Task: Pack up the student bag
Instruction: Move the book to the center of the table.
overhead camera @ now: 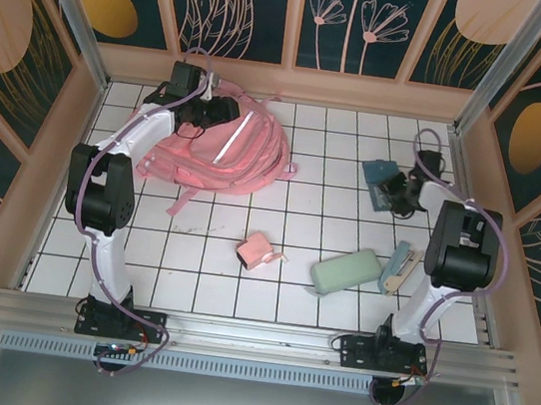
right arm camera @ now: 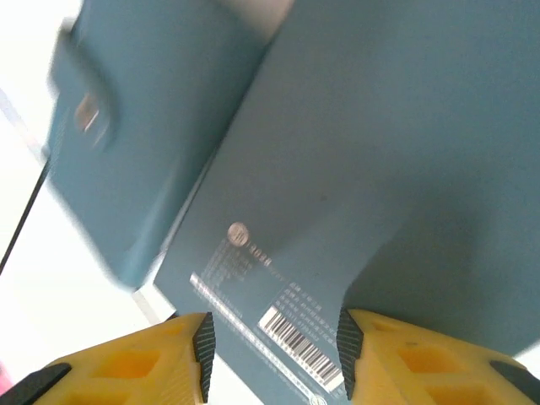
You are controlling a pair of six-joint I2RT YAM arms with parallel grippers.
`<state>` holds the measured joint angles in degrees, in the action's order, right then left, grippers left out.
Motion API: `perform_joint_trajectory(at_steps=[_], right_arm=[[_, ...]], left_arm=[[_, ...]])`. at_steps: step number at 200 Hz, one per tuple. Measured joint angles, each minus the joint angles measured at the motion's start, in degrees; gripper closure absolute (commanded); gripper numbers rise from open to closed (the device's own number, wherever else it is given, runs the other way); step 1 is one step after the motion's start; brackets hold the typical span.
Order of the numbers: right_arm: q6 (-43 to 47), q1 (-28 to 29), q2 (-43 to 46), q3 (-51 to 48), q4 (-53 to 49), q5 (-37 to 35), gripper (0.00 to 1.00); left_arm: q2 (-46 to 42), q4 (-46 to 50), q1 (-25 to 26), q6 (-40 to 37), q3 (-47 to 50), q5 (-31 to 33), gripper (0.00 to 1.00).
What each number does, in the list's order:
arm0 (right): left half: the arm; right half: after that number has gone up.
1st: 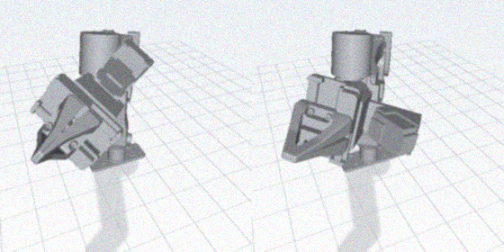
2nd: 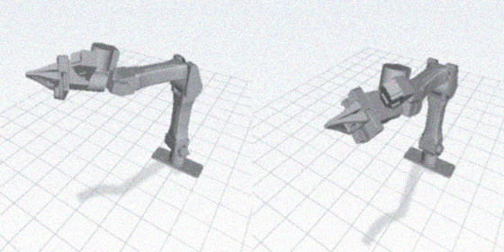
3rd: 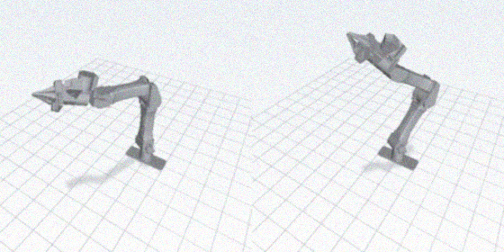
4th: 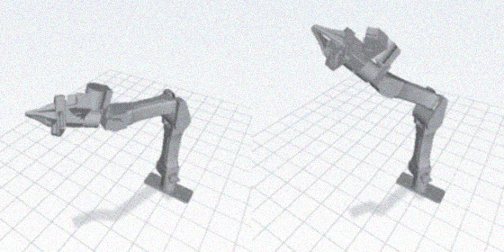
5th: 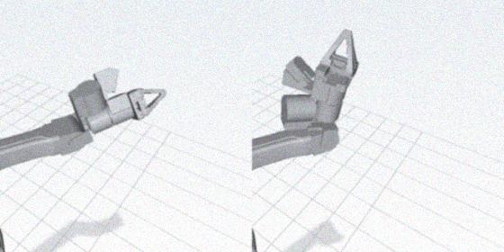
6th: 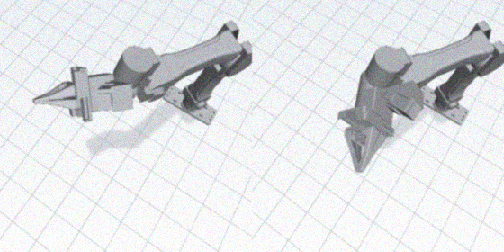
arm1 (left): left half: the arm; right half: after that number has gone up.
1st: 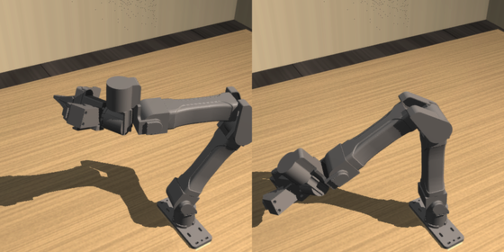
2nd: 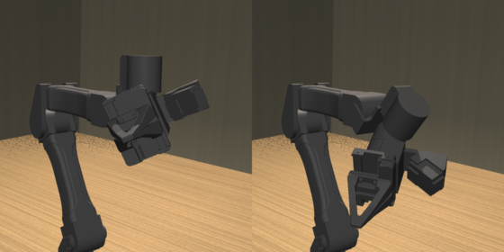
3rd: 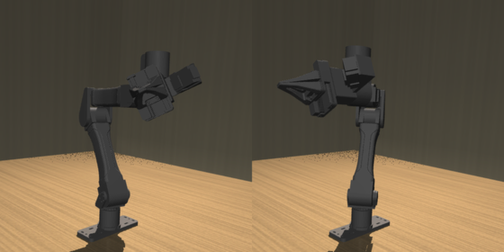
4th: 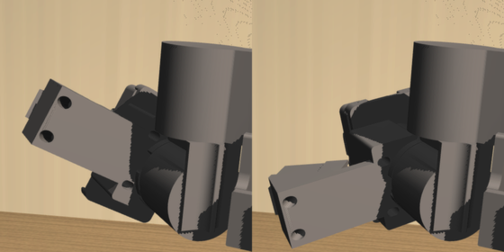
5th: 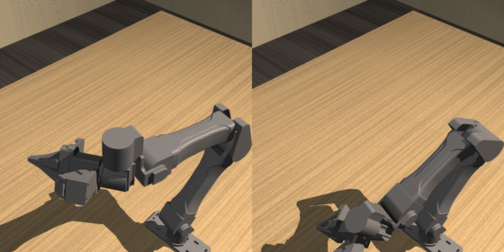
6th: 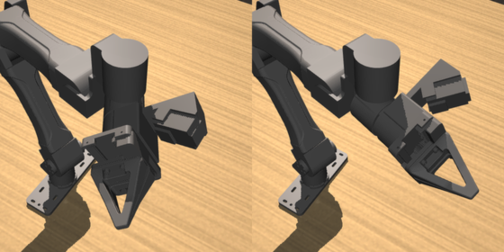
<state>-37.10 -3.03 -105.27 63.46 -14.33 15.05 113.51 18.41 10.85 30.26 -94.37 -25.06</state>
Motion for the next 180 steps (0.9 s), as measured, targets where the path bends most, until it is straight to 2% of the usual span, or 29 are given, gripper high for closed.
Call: perform_joint_trajectory(at_steps=[44,95,142,180], right_arm=[[-7.6,13.2,-2.1,1.5,1.9,4.2,0.53],[-11.3,21.4,-9.5,11.9,1.8,5.7,0.51],[-8.0,21.5,-8.5,14.4,-2.1,1.9,0.48],[-4.1,16.9,0.2,8.0,-1.6,-1.7,0.48]], left_arm=[[0.0,0.0,0.7,0.0,0.0,0.0,0.47],[0.0,-0.2,2.5,0.0,0.7,-0.2,0.47],[0.0,-1.7,6.3,1.4,1.0,-1.5,0.51],[1.7,-3.4,11.5,3.0,0.4,-2.5,0.58]])
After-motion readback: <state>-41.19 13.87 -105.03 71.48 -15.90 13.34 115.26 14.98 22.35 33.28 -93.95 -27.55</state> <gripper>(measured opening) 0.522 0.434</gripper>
